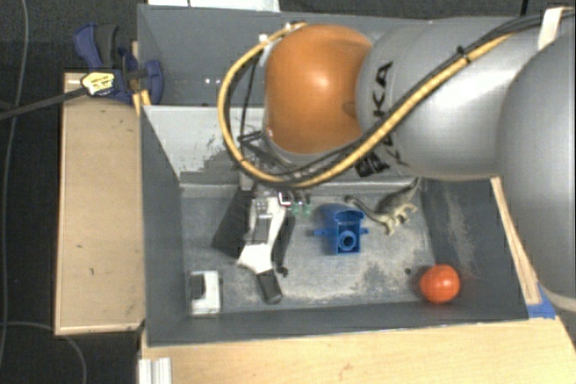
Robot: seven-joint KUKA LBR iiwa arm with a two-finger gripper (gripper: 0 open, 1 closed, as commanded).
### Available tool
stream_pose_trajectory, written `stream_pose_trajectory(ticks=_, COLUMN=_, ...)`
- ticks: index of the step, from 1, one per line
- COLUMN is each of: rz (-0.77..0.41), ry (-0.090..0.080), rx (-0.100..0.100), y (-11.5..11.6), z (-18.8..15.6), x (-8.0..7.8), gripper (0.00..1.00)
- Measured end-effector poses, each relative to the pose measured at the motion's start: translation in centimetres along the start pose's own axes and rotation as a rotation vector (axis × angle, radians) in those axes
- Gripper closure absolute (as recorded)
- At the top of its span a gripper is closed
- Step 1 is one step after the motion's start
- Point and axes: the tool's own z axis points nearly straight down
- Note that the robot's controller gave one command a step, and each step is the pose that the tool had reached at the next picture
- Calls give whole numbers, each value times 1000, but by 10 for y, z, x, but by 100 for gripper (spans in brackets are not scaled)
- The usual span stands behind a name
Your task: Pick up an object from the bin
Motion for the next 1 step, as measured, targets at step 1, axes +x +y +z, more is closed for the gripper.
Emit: stream_pose_trajectory(ticks=1, rz=-131, ry=-4, rx=-1, y=-2, z=12, x=1, gripper=0)
